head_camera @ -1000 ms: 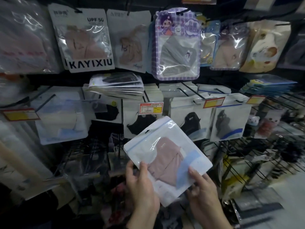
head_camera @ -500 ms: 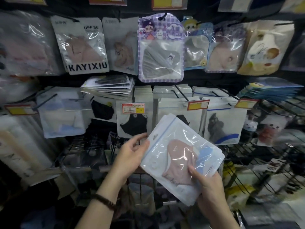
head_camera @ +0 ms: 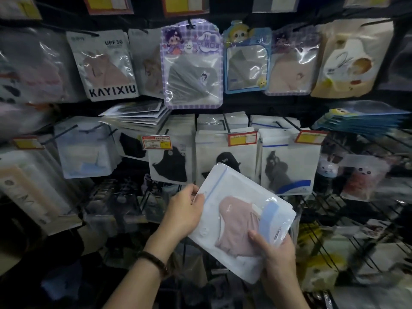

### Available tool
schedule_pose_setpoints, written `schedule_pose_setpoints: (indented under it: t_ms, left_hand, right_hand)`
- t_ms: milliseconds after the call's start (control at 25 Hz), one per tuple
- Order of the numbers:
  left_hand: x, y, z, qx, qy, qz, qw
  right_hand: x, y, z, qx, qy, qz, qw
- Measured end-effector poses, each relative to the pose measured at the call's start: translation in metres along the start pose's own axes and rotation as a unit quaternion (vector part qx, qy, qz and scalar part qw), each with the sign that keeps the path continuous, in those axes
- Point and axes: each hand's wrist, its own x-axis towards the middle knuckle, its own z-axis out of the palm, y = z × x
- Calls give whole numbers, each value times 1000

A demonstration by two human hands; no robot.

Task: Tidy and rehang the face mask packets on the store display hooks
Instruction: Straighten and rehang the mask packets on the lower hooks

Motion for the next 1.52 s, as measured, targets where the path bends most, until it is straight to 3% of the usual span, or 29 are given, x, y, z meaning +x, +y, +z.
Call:
schedule_pose_setpoints:
  t_ms: [400, 600, 680, 760, 840, 960, 1080, 1200, 1240, 1320, 1400, 1440, 1520]
  left_hand:
    - [-24, 22, 34, 87, 10, 22, 996]
    - [-15, 25, 29, 245, 33, 84, 965]
    - [-10, 26, 17, 244, 12, 130, 961]
    - [-7, 31, 11, 219, 5, 194, 956]
    - [-2, 41, 9, 210, 0, 262, 942]
    - [6, 57, 8, 203, -18, 326, 923]
    - [10, 62, -2, 206, -8, 383, 900]
    - [16, 54, -6, 241, 65, 424, 871]
    - [19, 50, -5, 248, 98, 411, 872]
    - [20, 41, -3, 191, 148, 328, 913]
    - [21, 31, 3, 23, 177, 179, 967]
    - [21, 27, 7, -82, 173, 103, 976]
    - [22, 20, 20, -240, 134, 13, 961]
  right_hand:
    - [6, -7, -33, 23, 9, -4, 1000]
    - [7, -12, -33, 27, 29, 20, 999]
    - [10, -30, -32, -11, 73, -19, 997]
    - [20, -55, -29, -102, 104, -124, 981]
    - [38, -82, -19, -227, 43, -196, 953]
    - [70, -110, 9, -315, -129, -157, 927]
    - [85, -114, 26, -241, -228, -120, 936]
    - [80, -112, 33, -182, -243, -100, 948]
    - [78, -110, 35, -172, -235, -95, 952]
    - [77, -105, 40, -154, -203, -80, 964]
    - [78, -101, 44, -130, -167, -64, 975]
    - [79, -100, 45, -118, -154, -61, 979]
    - [82, -100, 47, -115, -140, -65, 981]
